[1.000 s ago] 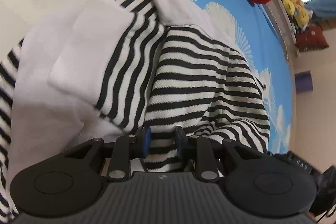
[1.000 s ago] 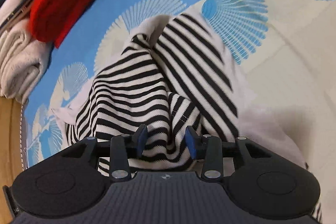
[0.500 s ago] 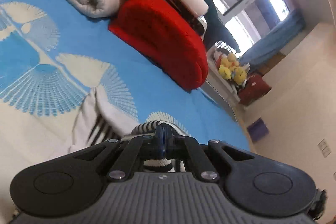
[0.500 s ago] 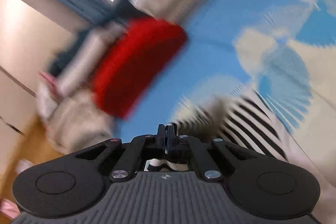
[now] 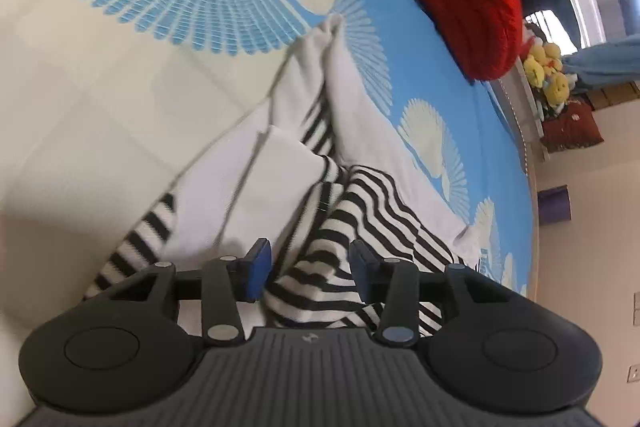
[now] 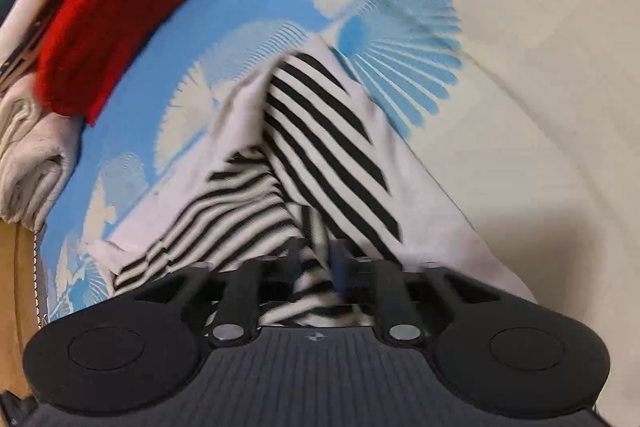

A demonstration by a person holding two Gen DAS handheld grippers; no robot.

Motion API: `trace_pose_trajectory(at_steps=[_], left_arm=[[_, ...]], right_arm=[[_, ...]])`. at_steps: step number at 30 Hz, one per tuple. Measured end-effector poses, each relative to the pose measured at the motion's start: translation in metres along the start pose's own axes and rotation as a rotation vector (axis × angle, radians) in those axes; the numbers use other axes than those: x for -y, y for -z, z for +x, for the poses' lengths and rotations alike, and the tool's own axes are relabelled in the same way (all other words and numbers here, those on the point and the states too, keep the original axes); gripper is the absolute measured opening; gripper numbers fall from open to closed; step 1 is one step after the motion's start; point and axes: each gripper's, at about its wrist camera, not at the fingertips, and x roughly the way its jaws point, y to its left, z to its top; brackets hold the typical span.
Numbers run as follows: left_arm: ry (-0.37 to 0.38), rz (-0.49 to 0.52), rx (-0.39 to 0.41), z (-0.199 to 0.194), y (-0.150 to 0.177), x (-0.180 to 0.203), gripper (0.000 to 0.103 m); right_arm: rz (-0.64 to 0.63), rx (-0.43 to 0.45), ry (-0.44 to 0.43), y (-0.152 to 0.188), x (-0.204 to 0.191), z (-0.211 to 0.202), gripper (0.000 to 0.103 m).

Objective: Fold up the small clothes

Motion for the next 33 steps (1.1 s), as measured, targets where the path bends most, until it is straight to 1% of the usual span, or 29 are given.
trace_pose_trajectory(at_steps=[1, 3, 4, 5, 6, 7, 8, 9, 10, 12, 13, 14, 15, 17, 18, 19, 20, 21, 23, 24, 25, 26, 27, 28, 29, 30, 31, 32, 33], left_arm=[[0.002, -0.006, -0.012, 0.005, 0.001, 0.000, 0.046], [-0.017, -0.013, -0.029, 0.016, 0.002, 0.002, 0.042], [-0.037, 0.002, -0.029, 0.017, 0.006, 0.005, 0.028], [-0.051, 0.020, -0.024, 0.020, 0.006, 0.007, 0.004], [-0.052, 0.033, -0.006, 0.016, 0.006, 0.007, 0.002], [-0.035, 0.039, 0.025, 0.010, 0.004, 0.011, 0.002], [0.007, 0.049, 0.073, 0.002, 0.002, 0.017, 0.002], [0.045, 0.063, 0.111, -0.008, 0.002, 0.021, 0.002], [0.080, 0.085, 0.170, -0.022, 0.001, 0.024, 0.002], [0.094, 0.102, 0.235, -0.036, 0.002, 0.029, 0.002], [0.090, 0.094, 0.241, -0.038, 0.004, 0.027, 0.002], [0.064, 0.074, 0.218, -0.032, 0.005, 0.023, 0.002], [0.023, 0.057, 0.170, -0.026, 0.007, 0.018, 0.002], [-0.103, 0.027, 0.013, 0.002, 0.011, 0.006, 0.006], [-0.133, 0.009, -0.031, 0.009, 0.013, -0.001, 0.006], [-0.129, -0.006, -0.036, 0.010, 0.013, -0.005, 0.006], [-0.122, 0.012, -0.015, 0.007, 0.011, -0.001, 0.006], [-0.120, 0.069, 0.022, 0.002, 0.009, 0.008, 0.006], [-0.129, 0.187, 0.112, -0.011, 0.008, 0.027, 0.008], [-0.120, 0.219, 0.136, -0.017, 0.009, 0.033, 0.008], [-0.086, 0.239, 0.133, -0.015, 0.009, 0.037, 0.008], [-0.054, 0.239, 0.106, -0.013, 0.009, 0.038, 0.008], [-0.032, 0.231, 0.073, -0.007, 0.010, 0.039, 0.008], [-0.023, 0.222, 0.035, 0.001, 0.010, 0.037, 0.008], [-0.040, 0.215, -0.007, 0.013, 0.010, 0.034, 0.008], [-0.079, 0.211, -0.042, 0.020, 0.010, 0.029, 0.008], [-0.135, 0.199, -0.067, 0.029, 0.009, 0.025, 0.006], [-0.158, 0.173, -0.076, 0.034, 0.007, 0.019, 0.003], [-0.147, 0.159, -0.080, 0.034, 0.004, 0.017, 0.003]], right_arm=[[0.007, -0.012, 0.009, -0.001, -0.001, 0.006, 0.044], [0.019, -0.047, 0.039, 0.001, 0.000, 0.019, 0.044], [0.027, -0.062, 0.053, 0.002, 0.000, 0.024, 0.044], [0.032, -0.068, 0.056, 0.002, 0.000, 0.027, 0.043], [0.032, -0.066, 0.055, 0.002, -0.001, 0.030, 0.037], [0.029, -0.053, 0.033, 0.001, -0.003, 0.028, 0.017], [0.032, -0.029, 0.010, 0.000, -0.006, 0.025, 0.004], [0.029, 0.011, -0.029, -0.001, -0.011, 0.018, 0.004], [0.014, 0.063, -0.071, -0.003, -0.017, 0.009, 0.003], [-0.026, 0.152, -0.099, -0.006, -0.023, -0.009, 0.003], [-0.033, 0.186, -0.093, -0.007, -0.023, -0.016, 0.003], [-0.027, 0.188, -0.075, -0.007, -0.020, -0.018, 0.003], [-0.012, 0.158, -0.045, -0.006, -0.016, -0.013, 0.003], [0.024, 0.035, 0.044, 0.001, -0.004, 0.006, 0.004], [0.045, -0.015, 0.086, 0.006, 0.002, 0.016, 0.005], [0.063, -0.039, 0.131, 0.010, 0.007, 0.022, 0.007], [0.064, -0.034, 0.159, 0.011, 0.008, 0.023, 0.017], [0.050, -0.009, 0.166, 0.010, 0.006, 0.019, 0.021], [0.000, 0.089, 0.163, 0.006, -0.006, 0.004, 0.022], [-0.037, 0.150, 0.151, 0.005, -0.013, -0.004, 0.023], [-0.082, 0.204, 0.128, 0.003, -0.018, -0.013, 0.024], [-0.115, 0.225, 0.099, 0.004, -0.025, -0.016, 0.024], [-0.149, 0.226, 0.061, 0.004, -0.031, -0.018, 0.024], [-0.177, 0.200, 0.017, 0.006, -0.034, -0.016, 0.024], [-0.186, 0.153, -0.017, 0.008, -0.034, -0.010, 0.024], [-0.182, 0.094, -0.034, 0.010, -0.034, -0.001, 0.024], [-0.172, 0.025, -0.018, 0.012, -0.030, 0.011, 0.024], [-0.170, -0.029, 0.037, 0.015, -0.026, 0.022, 0.024], [-0.177, -0.066, 0.099, 0.017, -0.021, 0.031, 0.024]])
